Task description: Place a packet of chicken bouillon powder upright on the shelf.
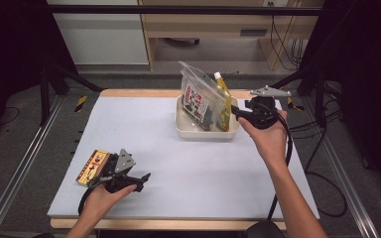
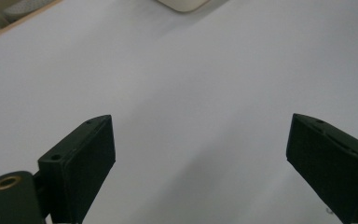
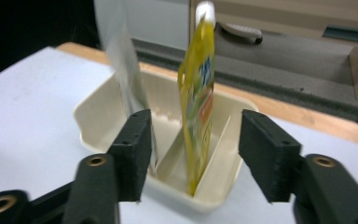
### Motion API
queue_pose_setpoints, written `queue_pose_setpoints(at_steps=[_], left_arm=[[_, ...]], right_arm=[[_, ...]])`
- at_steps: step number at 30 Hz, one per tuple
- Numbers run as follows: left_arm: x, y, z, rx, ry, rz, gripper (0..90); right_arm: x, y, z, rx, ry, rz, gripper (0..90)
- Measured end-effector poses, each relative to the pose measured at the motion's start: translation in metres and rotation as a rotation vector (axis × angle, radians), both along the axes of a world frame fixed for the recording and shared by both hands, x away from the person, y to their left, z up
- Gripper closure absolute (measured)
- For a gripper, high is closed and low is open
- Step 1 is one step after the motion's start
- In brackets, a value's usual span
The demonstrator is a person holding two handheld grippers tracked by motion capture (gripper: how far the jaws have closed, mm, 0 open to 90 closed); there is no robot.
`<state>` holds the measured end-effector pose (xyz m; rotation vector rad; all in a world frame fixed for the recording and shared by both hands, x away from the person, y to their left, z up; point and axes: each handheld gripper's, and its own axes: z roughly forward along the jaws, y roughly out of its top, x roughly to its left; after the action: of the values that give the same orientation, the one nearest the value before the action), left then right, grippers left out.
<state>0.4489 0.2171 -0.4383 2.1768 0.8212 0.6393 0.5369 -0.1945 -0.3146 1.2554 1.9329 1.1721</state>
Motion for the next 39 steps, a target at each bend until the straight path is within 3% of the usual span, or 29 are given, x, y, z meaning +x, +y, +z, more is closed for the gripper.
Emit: queue_pose_setpoints(at_steps=[6,9,16,22,24,27,30,33,36,39], left_arm=[[0.001,0.004,0.002,-0.009,0.0,0.007,6.4],[0.001,0.007,0.002,-0.016,-0.002,0.013,5.6],[0.002,0.017,0.006,-0.03,-0.025,0.03,4.2],[0.002,0.019,0.008,-0.044,-0.046,0.041,4.2],[0.002,0.02,0.009,-0.046,-0.051,0.042,4.2],[0.002,0.022,0.01,-0.019,-0.074,0.055,4.3],[0.002,0.024,0.011,-0.001,-0.071,0.091,4.5],[0.003,0.029,0.014,0.008,-0.084,0.119,4.5],[0.005,0.037,0.017,0.005,-0.065,0.164,4.5],[0.007,0.041,0.019,0.001,-0.037,0.179,4.4]], right_arm=[[-0.014,-0.003,-0.018,0.01,0.015,0.001,34.2],[-0.021,0.001,-0.031,-0.018,0.006,-0.026,26.9],[-0.034,0.007,-0.054,0.001,-0.016,-0.038,19.0],[-0.041,0.012,-0.072,-0.02,0.005,-0.035,16.7],[-0.045,0.014,-0.084,-0.051,0.016,-0.022,14.9],[-0.048,0.016,-0.091,-0.072,0.022,-0.023,14.7],[-0.056,0.021,-0.108,-0.133,0.044,-0.013,14.4],[-0.061,0.024,-0.116,-0.159,0.054,0.005,15.2],[-0.064,0.024,-0.12,-0.17,0.062,0.016,20.5],[-0.066,0.025,-0.123,-0.165,0.075,0.047,21.1]])
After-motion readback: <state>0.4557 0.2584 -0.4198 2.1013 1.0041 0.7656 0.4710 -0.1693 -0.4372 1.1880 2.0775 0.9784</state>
